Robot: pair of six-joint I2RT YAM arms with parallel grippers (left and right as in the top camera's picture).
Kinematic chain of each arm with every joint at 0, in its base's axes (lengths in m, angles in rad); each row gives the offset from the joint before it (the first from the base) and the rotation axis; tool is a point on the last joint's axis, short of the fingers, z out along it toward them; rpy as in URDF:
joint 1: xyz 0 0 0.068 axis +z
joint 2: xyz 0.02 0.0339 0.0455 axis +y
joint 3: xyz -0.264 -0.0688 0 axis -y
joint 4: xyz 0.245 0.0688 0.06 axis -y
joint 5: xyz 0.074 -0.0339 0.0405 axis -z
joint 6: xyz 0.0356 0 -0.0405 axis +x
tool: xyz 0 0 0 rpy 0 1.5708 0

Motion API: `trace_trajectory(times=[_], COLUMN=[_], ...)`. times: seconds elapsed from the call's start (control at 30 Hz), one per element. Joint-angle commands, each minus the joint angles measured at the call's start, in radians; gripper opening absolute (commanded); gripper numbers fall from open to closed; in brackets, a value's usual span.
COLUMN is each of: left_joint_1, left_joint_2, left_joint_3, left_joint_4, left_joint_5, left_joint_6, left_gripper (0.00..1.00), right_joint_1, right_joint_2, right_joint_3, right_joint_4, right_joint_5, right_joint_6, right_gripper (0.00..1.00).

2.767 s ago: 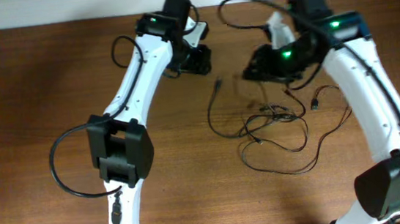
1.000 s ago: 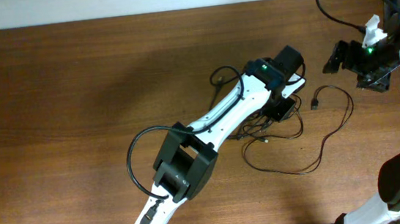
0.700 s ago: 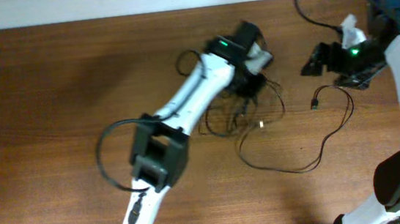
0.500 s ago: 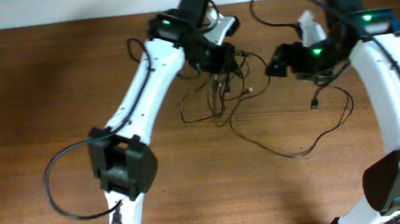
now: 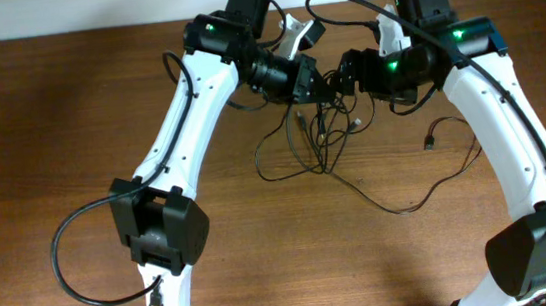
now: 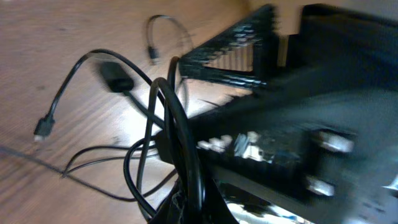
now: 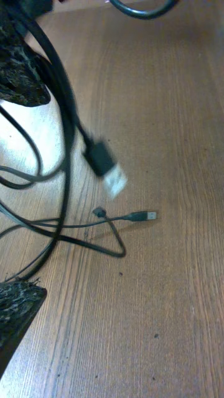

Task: Untangle cables

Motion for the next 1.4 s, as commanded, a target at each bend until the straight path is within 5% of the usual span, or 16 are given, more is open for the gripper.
trace_trajectory(times=[0.0,0.3,0.7,0.83,1.0,1.07,1.37], left_joint_1=[0.017,0.070,0.185,0.185,0.183,0.183,0.162], left_joint_2=[-0.006,-0.006,-0.006,-0.006,-0.006,-0.006,-0.006], left_joint_3=[0.007,0.007,0.007,0.007,0.007,0.007,0.006], left_joint_4=[0.002,0.003,-0.010,-0.037,-0.089,-0.110,-0.095], left_joint_5=[0.235,0.335,-0.188,-0.391,-0.598,-0.661,-0.639], left_joint_6=[-0.002,-0.002,-0.002,-0.002,-0.002,-0.002,-0.002], left_gripper=[0.00,0.00,0.03,0.16,0.52,0.57,0.38], right_joint_1=[0.013,0.012,-0.049,-0.063,-0.062,-0.062,-0.063], right_joint_2=[-0.002,0.019,0.037,0.052,0.060,0.060,0.060], right_joint_3=[-0.003,-0.003,-0.003,-0.003,-0.003,-0.003,-0.003], right_joint_4=[0.011,0.010,-0.129,-0.156,-0.164,-0.167,-0.177], right_joint_5=[0.025,0.098,0.492,0.515,0.519,0.518,0.453], right_joint_6=[0.021,0.036,0.092,0.091,0.091,0.092,0.082], right_gripper=[0.91,0.91,0.79,0.77,0.75,0.74,0.73])
